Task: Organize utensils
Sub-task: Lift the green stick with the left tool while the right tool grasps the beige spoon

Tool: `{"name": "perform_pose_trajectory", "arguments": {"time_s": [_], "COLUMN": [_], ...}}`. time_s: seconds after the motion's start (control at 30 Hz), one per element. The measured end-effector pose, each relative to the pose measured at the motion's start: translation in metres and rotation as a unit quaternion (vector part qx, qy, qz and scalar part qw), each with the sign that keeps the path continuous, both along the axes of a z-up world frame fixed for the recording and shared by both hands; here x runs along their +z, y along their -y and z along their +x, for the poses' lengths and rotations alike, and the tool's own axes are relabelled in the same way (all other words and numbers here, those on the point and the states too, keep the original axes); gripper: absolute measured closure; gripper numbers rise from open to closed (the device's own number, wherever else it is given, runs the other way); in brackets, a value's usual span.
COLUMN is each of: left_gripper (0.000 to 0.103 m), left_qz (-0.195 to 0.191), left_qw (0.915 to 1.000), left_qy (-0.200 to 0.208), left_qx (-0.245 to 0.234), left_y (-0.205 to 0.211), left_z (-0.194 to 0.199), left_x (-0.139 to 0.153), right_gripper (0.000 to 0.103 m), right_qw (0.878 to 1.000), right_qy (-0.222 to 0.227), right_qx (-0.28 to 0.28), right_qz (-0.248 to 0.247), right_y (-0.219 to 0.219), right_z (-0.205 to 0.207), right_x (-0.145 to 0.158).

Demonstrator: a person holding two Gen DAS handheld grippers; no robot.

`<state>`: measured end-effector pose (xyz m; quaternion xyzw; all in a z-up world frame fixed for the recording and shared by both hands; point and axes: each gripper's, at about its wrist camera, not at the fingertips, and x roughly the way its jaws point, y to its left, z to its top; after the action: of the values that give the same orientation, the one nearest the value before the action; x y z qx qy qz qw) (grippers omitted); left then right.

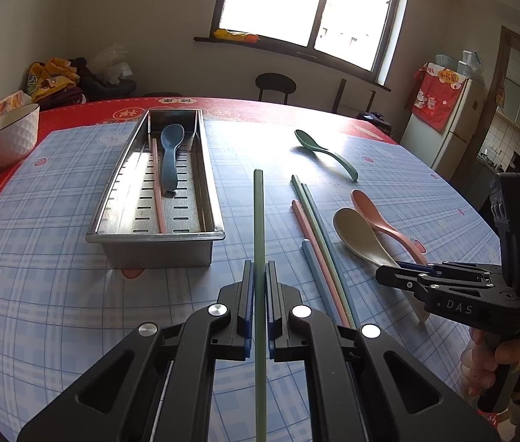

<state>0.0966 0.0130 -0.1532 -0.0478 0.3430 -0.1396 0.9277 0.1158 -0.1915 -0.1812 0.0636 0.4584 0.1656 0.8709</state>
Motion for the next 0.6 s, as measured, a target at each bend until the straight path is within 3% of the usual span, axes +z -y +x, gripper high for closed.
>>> {"name": "perform_pose_trajectory", "arguments": {"time_s": [0.6], "left_gripper": [0.097], "left_qz": [0.002], "left_qw": [1.0000], "left_qy": [0.002], "left_qx": [0.004], "left_y": [0.000], "left_z": [0.001], "left_x": [-0.002], "right_gripper": [0.090], "right_qw": [0.998], "right_qy": [0.018], "right_qx": [-0.005], "right_qz": [0.054], "right_y": [0.013], "right_z": [-0.004], "right_x": [0.009]}}
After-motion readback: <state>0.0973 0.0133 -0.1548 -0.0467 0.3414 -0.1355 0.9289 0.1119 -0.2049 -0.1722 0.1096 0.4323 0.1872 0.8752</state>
